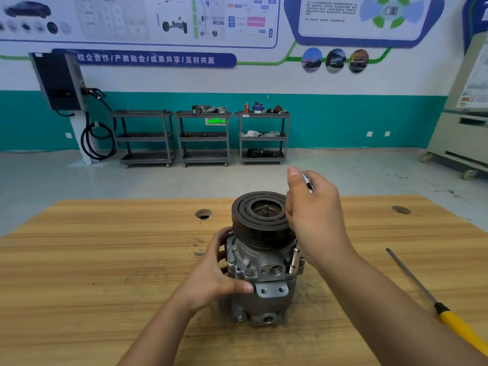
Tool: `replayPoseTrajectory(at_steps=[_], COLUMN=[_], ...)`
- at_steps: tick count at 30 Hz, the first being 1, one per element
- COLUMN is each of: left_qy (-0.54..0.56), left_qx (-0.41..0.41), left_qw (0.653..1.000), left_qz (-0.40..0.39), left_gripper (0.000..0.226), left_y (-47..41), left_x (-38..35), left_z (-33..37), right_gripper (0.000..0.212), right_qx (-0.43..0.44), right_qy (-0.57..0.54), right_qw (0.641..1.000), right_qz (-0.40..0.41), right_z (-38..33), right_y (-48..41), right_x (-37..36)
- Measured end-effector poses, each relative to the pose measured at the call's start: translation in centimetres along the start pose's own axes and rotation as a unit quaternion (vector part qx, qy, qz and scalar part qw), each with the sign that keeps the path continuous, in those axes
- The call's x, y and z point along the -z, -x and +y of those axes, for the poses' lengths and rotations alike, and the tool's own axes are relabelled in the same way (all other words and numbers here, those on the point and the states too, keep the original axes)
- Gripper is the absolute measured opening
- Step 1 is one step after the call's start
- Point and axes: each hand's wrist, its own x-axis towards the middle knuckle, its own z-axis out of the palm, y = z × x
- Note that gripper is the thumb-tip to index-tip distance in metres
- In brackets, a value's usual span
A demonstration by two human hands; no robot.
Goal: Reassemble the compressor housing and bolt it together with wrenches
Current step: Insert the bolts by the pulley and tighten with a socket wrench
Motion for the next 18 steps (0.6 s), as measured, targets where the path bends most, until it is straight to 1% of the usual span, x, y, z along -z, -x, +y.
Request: replayPoseTrajectory(at_steps=[2, 3, 4, 5, 6, 8, 10, 11, 14, 15, 18], left_qy=[-0.011, -0.018, -0.023, -0.025, -0.022, -0.001, 0.016, 0.02, 0.041, 0.044, 0.046], left_qx=[0.005, 0.006, 0.006, 0.005, 0.004, 0.003, 0.011, 0.015, 0.008, 0.007, 0.01], left_qw=[1.0, 1.0, 1.0, 1.0, 1.0, 1.0, 1.0, 1.0, 0.999, 0.999, 0.999], left_qz=[0.005, 0.007, 0.007, 0.006, 0.003, -0.007, -0.012, -0.01, -0.002, 0.001, 0.007], left_gripper=[0.106, 0.106, 0.106, 0.107, 0.111, 0.131, 0.146, 0.147, 0.13, 0.13, 0.14], left_y=[0.1, 0.1, 0.1, 0.1, 0.3, 0.6, 0.8, 0.8, 0.8, 0.8, 0.8], left_x=[0.0, 0.0, 0.0, -0.1, -0.2, -0.5, -0.9, -1.1, -1.2, -1.1, -1.0], left_z=[0.2, 0.3, 0.4, 0.5, 0.5, 0.3, 0.2, 0.2, 0.2, 0.2, 0.2], right_gripper=[0.036, 0.036, 0.037, 0.036, 0.035, 0.034, 0.031, 0.029, 0.026, 0.026, 0.027], right_qx=[-0.008, -0.016, -0.028, -0.039, -0.045, -0.02, 0.023, 0.027, -0.01, -0.021, -0.045], right_qy=[0.007, -0.009, -0.03, -0.051, -0.073, -0.115, -0.148, -0.162, -0.179, -0.174, -0.18], right_qw=[0.996, 0.994, 0.993, 0.994, 0.995, 0.99, 0.971, 0.961, 0.94, 0.935, 0.923], right_qz=[0.085, 0.107, 0.109, 0.089, 0.049, -0.075, -0.186, -0.223, -0.29, -0.307, -0.338], right_z=[0.1, 0.1, 0.0, -0.1, -0.4, -1.5, -2.7, -3.0, -2.1, -1.4, 0.2], right_y=[0.1, 0.2, 0.3, 0.2, 0.0, -0.9, -2.6, -3.3, -4.4, -4.3, -4.3], right_x=[-0.5, -0.7, -0.8, -0.7, -0.3, 1.2, 3.1, 3.7, 4.2, 4.0, 3.5])
